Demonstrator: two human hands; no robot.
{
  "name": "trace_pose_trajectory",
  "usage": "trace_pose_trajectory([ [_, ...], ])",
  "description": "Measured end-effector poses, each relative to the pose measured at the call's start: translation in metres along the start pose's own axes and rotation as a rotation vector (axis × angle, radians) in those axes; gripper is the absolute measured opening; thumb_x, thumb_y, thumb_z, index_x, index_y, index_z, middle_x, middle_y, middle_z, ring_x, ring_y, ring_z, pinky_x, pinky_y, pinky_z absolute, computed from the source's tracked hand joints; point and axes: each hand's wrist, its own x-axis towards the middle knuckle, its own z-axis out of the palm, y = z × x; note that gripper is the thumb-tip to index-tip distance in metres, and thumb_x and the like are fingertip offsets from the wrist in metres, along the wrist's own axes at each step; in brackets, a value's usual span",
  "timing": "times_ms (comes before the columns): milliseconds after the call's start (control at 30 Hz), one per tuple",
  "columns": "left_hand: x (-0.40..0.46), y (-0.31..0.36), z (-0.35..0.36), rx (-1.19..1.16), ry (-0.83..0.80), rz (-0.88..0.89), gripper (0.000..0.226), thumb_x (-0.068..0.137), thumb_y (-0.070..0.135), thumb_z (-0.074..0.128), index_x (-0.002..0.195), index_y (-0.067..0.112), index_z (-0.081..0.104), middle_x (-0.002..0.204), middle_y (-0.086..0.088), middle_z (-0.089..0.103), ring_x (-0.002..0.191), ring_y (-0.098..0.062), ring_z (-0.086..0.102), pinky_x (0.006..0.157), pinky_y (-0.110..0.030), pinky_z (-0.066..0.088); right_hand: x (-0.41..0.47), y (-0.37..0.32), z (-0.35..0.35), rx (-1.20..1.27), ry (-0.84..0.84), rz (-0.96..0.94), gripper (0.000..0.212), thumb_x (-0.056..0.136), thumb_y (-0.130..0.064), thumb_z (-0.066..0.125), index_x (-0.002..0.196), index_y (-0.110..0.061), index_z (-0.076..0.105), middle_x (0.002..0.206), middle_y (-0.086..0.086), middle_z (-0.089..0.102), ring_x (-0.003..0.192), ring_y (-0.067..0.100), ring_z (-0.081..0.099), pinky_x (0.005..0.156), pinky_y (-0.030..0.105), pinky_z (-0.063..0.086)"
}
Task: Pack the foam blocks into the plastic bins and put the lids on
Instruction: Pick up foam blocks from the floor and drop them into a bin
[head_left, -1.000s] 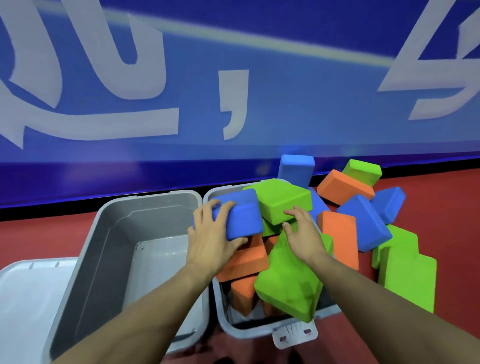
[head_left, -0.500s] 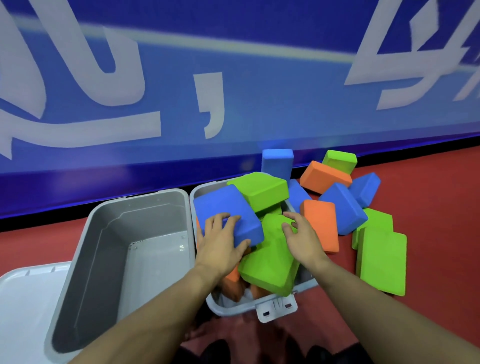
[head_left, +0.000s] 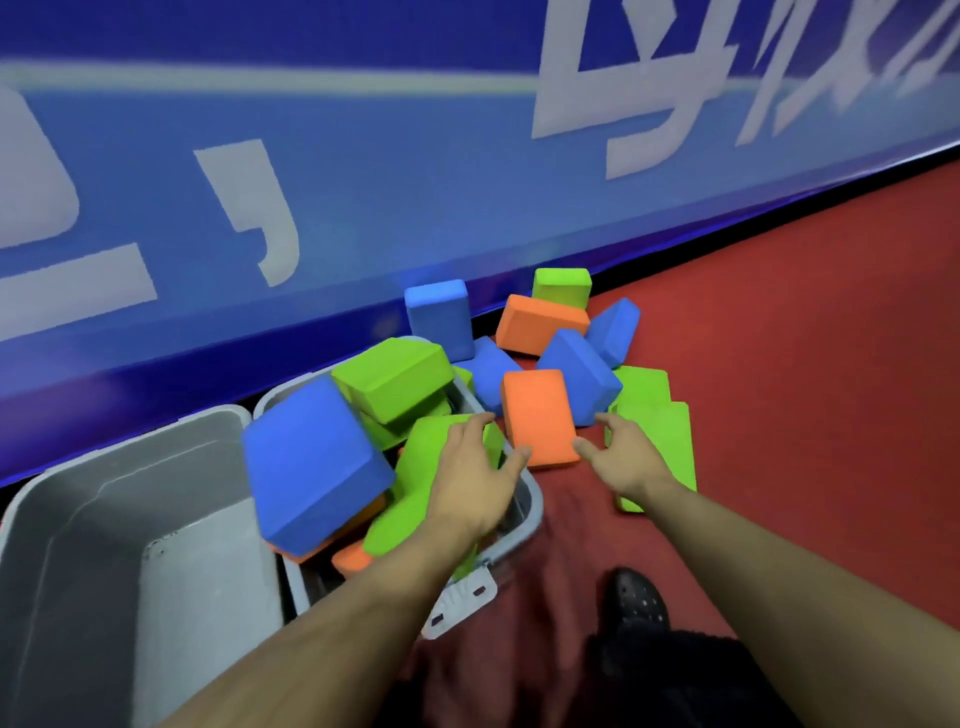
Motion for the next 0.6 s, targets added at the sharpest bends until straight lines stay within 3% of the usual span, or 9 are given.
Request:
trace_pose_trajectory([
  [133,0.05,0.006,0.077,-0.096,-0.082,-0.152,0.066,0.089,0.045,0.07,0.142,0.012,0.047,0.14,-0.008,0.051,0.127,-0.023,0.052,0.111,-0.038,0.039,0.047,0.057,-0.017,-0.022,0.007,0.068,0.075,0.087,-0.048,0.072,0.15,-0.02,0.042,0.149,0.013,0.042,0.135,0.03,0.048,0.111,0.038,0.039],
  [333,0.165,-0.011,0.173,-0.02,-0.095,-0.28,0.081,0.087,0.047,0.072,0.149,0.009,0.037,0.144,-0.017,0.042,0.132,-0.031,0.047,0.113,-0.037,0.035,0.152,0.127,-0.022,-0.209,0.014,0.066,0.089,0.079,-0.057,0.076,0.153,-0.03,0.035,0.16,0.001,0.028,0.145,0.029,0.033,0.115,0.046,0.036],
  [500,0.243,-0.048,0.242,0.064,-0.048,-0.535,0.107,0.082,0.056,0.074,0.153,-0.001,0.017,0.152,-0.023,0.029,0.139,-0.038,0.037,0.114,-0.041,0.031,0.239,0.16,-0.006,-0.51,-0.055,0.038,0.103,0.074,-0.066,0.075,0.156,-0.04,0.019,0.168,-0.013,0.005,0.155,0.024,0.0,0.115,0.071,0.012],
  [600,0.274,-0.075,0.272,0.159,-0.03,-0.747,0.114,0.076,0.065,0.074,0.152,-0.002,0.021,0.149,-0.02,0.033,0.139,-0.035,0.037,0.115,-0.043,0.034,0.268,0.186,0.012,-0.651,-0.117,0.057,0.118,0.069,-0.072,0.074,0.159,-0.04,0.004,0.169,-0.009,-0.004,0.156,0.027,-0.008,0.116,0.072,0.0],
])
